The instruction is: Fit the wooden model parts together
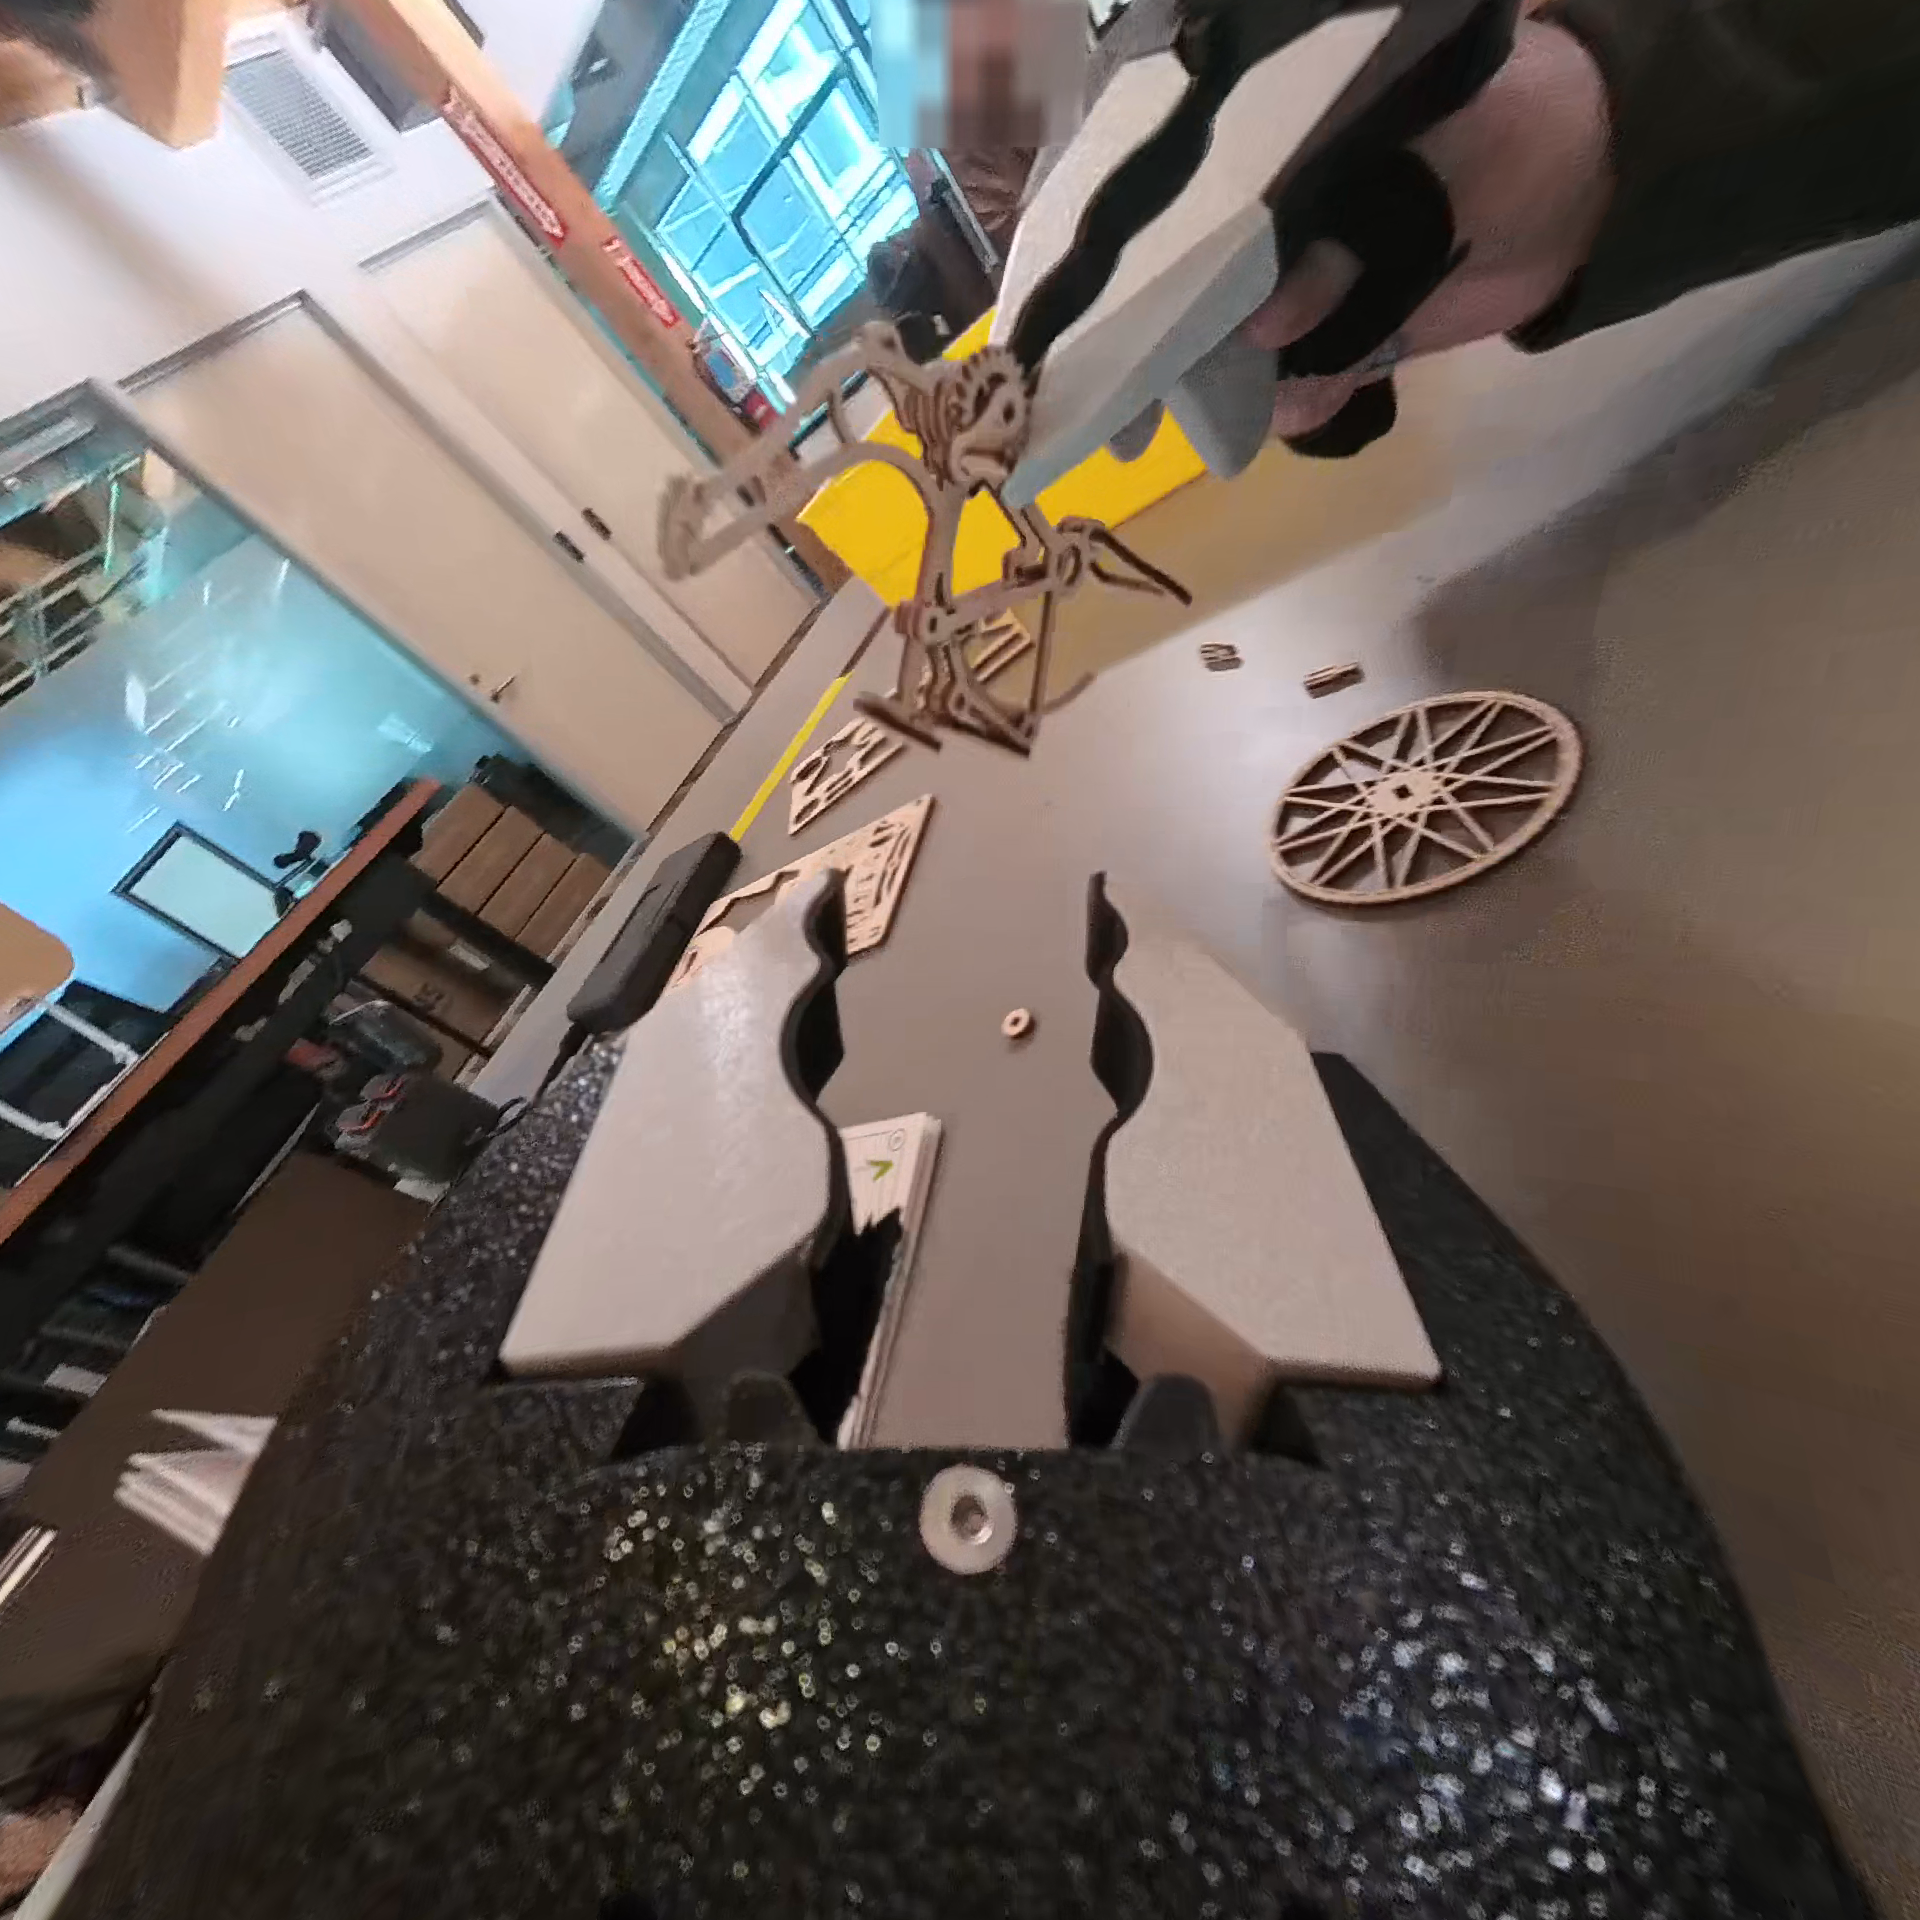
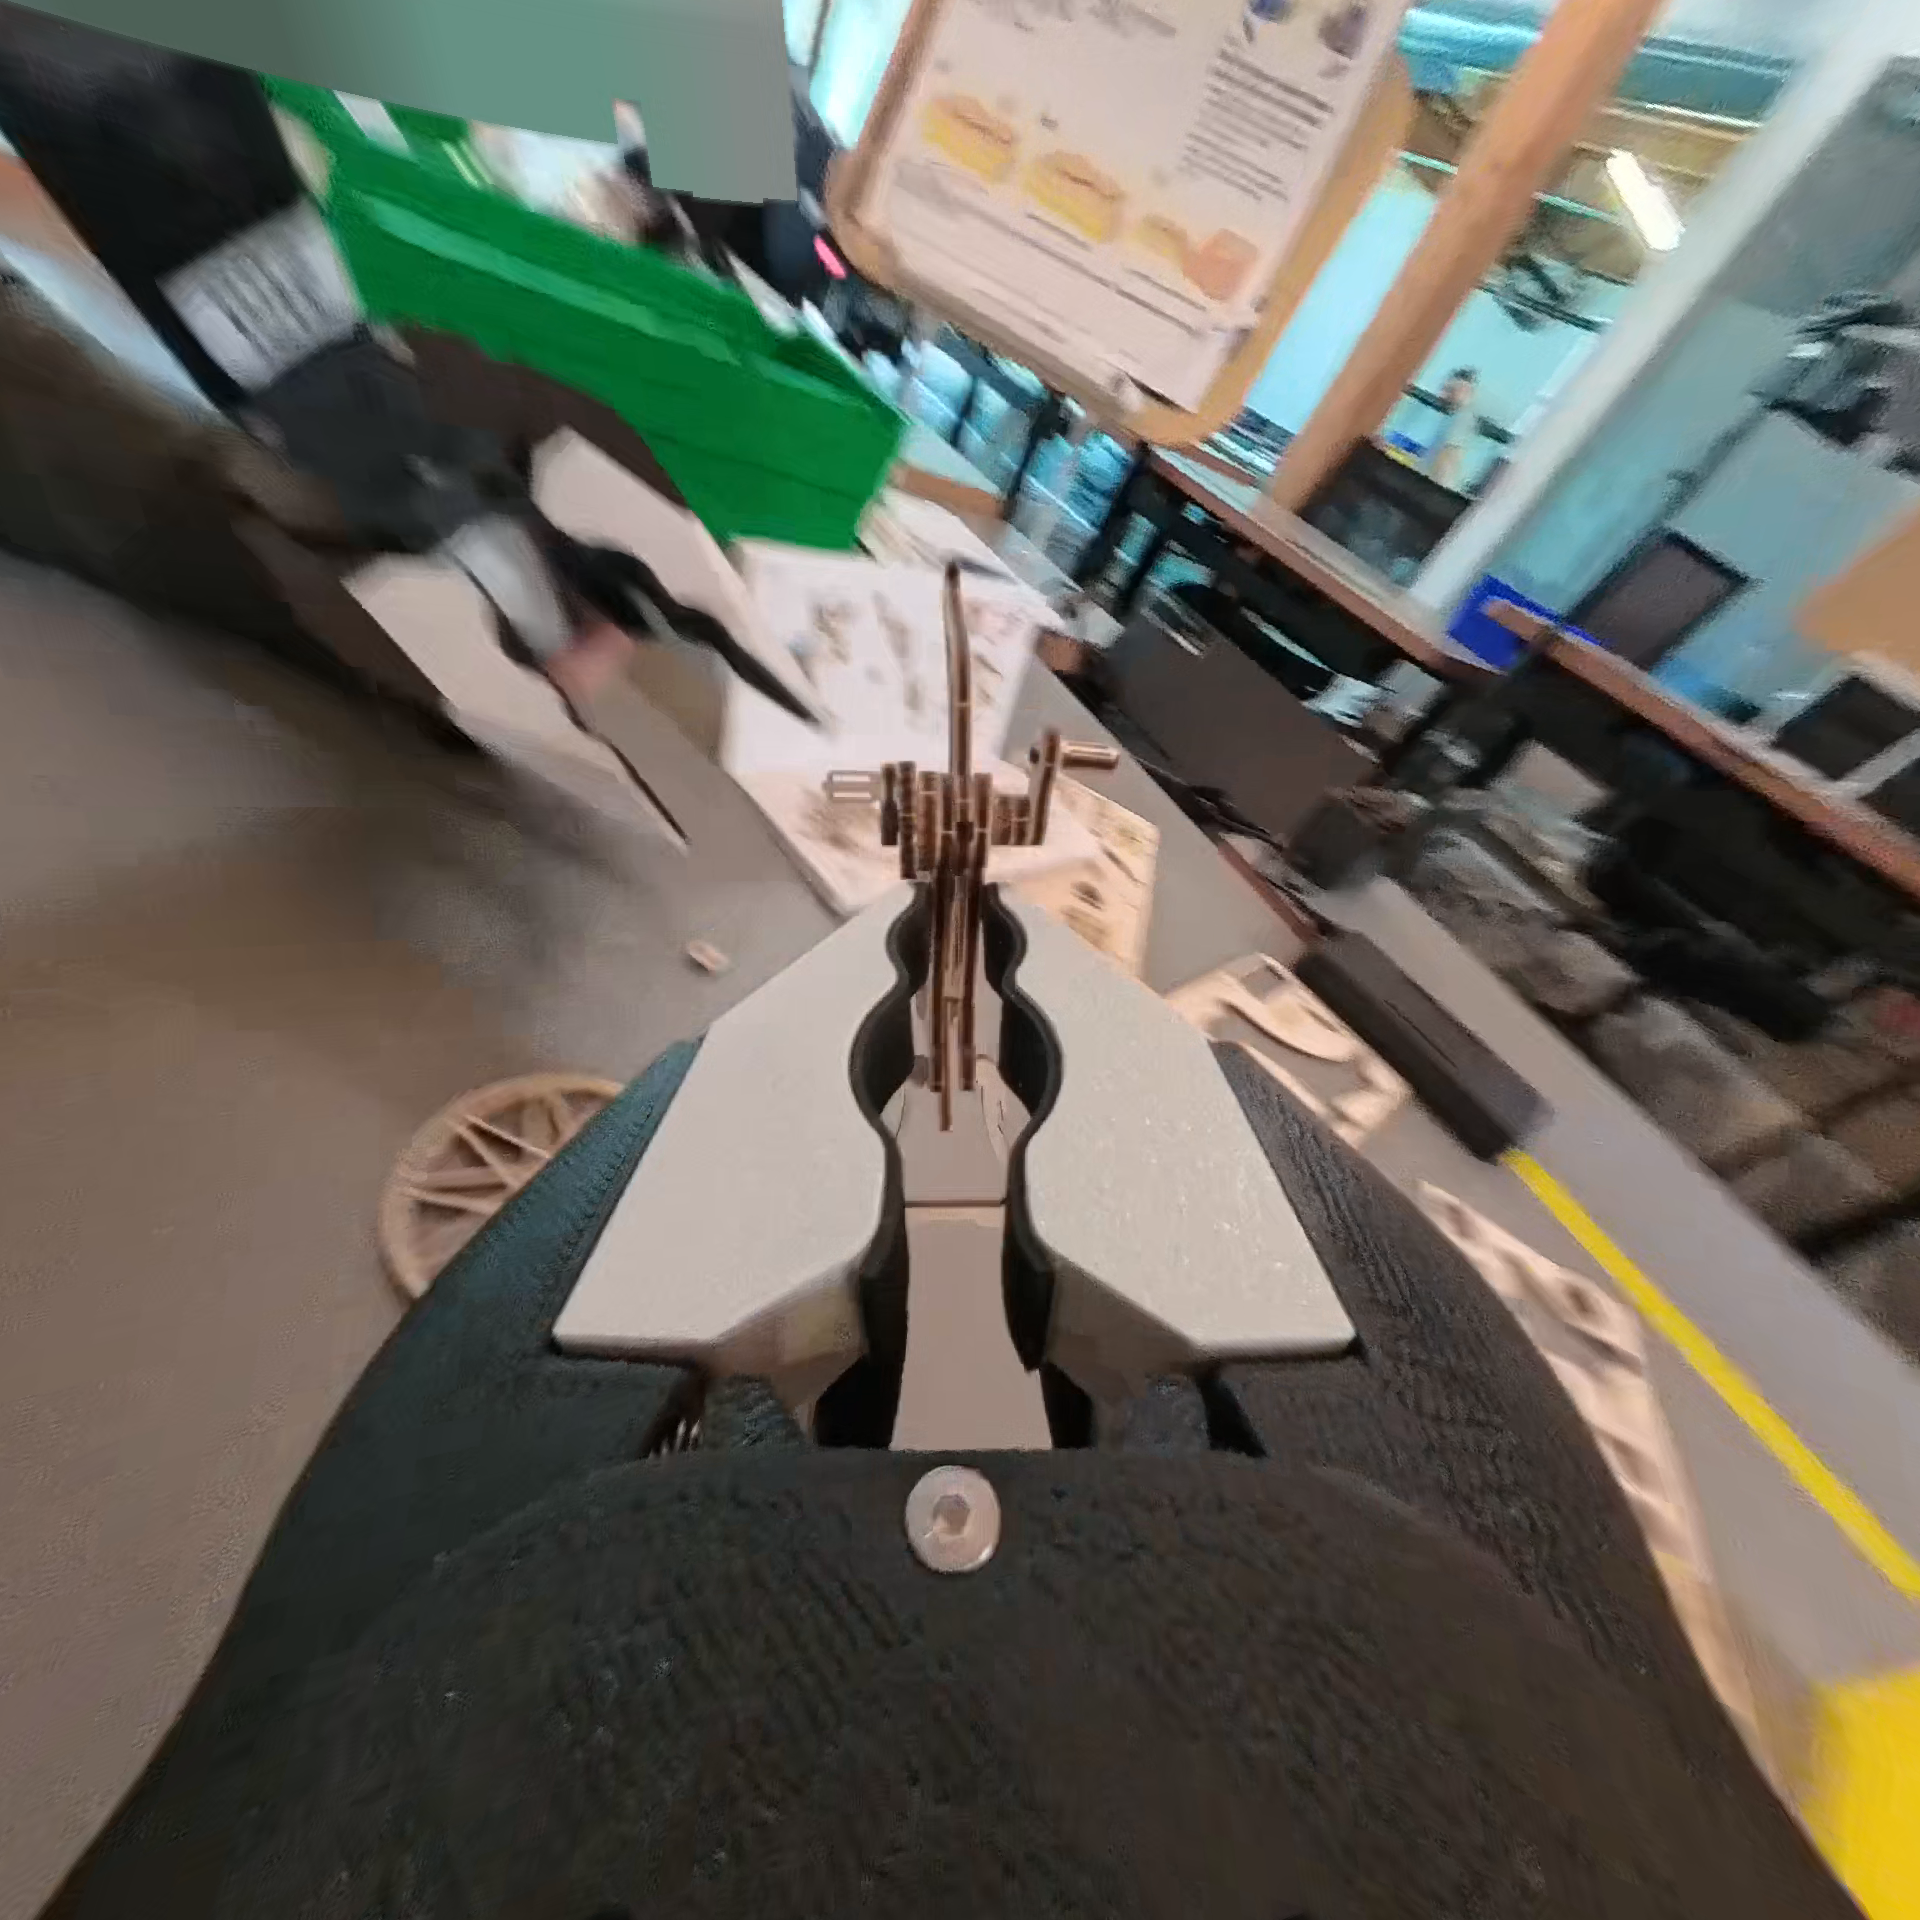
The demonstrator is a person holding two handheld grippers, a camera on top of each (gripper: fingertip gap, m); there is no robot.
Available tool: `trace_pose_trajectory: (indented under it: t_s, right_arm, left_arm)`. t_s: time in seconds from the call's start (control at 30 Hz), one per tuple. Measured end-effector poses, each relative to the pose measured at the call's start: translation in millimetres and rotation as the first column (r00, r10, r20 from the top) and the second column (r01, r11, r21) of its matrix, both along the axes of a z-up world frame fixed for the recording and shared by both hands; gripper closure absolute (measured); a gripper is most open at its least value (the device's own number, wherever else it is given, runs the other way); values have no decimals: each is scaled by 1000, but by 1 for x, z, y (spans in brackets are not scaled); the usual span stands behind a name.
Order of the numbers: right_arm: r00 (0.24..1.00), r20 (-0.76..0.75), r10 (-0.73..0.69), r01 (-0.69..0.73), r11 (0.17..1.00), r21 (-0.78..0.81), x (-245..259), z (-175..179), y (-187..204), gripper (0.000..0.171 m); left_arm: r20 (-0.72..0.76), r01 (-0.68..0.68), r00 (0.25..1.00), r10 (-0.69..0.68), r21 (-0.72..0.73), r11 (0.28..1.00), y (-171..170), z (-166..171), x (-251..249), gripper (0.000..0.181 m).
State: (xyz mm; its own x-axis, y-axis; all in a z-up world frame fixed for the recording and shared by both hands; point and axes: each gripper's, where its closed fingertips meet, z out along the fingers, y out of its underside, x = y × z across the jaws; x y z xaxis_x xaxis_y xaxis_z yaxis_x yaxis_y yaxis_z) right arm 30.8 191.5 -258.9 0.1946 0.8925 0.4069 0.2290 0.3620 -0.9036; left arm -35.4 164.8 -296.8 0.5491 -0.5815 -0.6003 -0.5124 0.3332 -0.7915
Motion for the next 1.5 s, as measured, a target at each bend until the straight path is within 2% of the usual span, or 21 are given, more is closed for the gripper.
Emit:
trace_pose_trajectory:
  t_s: [0.03,0.1,0.17,0.23,0.33,0.43,0.5,0.53,0.6,0.67,0.73,0.83,0.9,0.97,1.03,1.2,1.27,1.4,1.5]
  right_arm:
    - [995,62,-76,70,993,91,7,-5,12,164]
    - [942,229,-244,160,929,334,21,-21,34,164]
    - [847,369,-383,141,831,538,32,-41,49,164]
    - [765,446,-466,71,748,660,36,-56,57,164]
    - [712,514,-479,-3,729,684,36,-75,61,164]
    - [694,569,-441,-43,763,645,37,-87,59,162]
    - [711,597,-372,-30,831,555,37,-92,53,140]
    - [738,575,-353,2,853,521,35,-88,51,128]
    - [814,518,-263,36,913,406,31,-76,41,94]
    - [889,437,-138,47,976,212,28,-63,29,83]
    - [946,317,-65,42,996,80,28,-46,25,83]
    - [992,80,-99,92,992,85,33,-14,36,93]
    - [983,-119,-138,153,981,122,38,9,42,103]
    - [951,-251,-180,223,963,153,45,23,46,114]
    - [929,-289,-231,293,936,195,50,27,53,117]
    - [894,-335,-298,394,879,270,58,34,60,119]
    - [889,-335,-312,406,875,263,58,32,64,121]
    - [888,-323,-328,416,873,254,57,27,69,126]
    - [885,-326,-334,422,870,256,56,27,71,128]
  left_arm:
    - [0,-17,1000,17,8,1000,2,1,-3,138]
    - [-5,-43,999,43,25,999,5,2,-7,142]
    - [-11,-46,999,46,29,999,6,2,-9,144]
    - [-14,-58,998,59,35,998,7,2,-10,144]
    - [-1,-81,997,81,31,996,9,3,-14,143]
    - [21,-107,994,106,19,994,13,5,-19,141]
    - [39,-123,992,122,22,992,14,8,-22,138]
    - [51,-137,989,135,30,990,15,11,-25,136]
    - [78,-177,982,172,64,982,17,19,-31,127]
    - [95,-225,972,215,105,969,19,27,-39,118]
    - [111,-287,955,273,131,949,23,33,-49,111]
    - [110,-446,895,433,169,879,34,43,-79,96]
    - [52,-530,843,535,251,810,38,50,-98,82]
    - [-14,-567,803,595,288,772,42,45,-109,80]
    - [-32,-619,769,638,211,757,49,33,-121,75]
    - [18,-709,697,717,-133,692,57,6,-157,62]
    - [17,-699,693,720,-228,678,57,-4,-164,72]
    - [76,-595,756,650,-335,731,54,-11,-153,130]
    - [75,-595,754,653,-344,727,50,-12,-154,165]
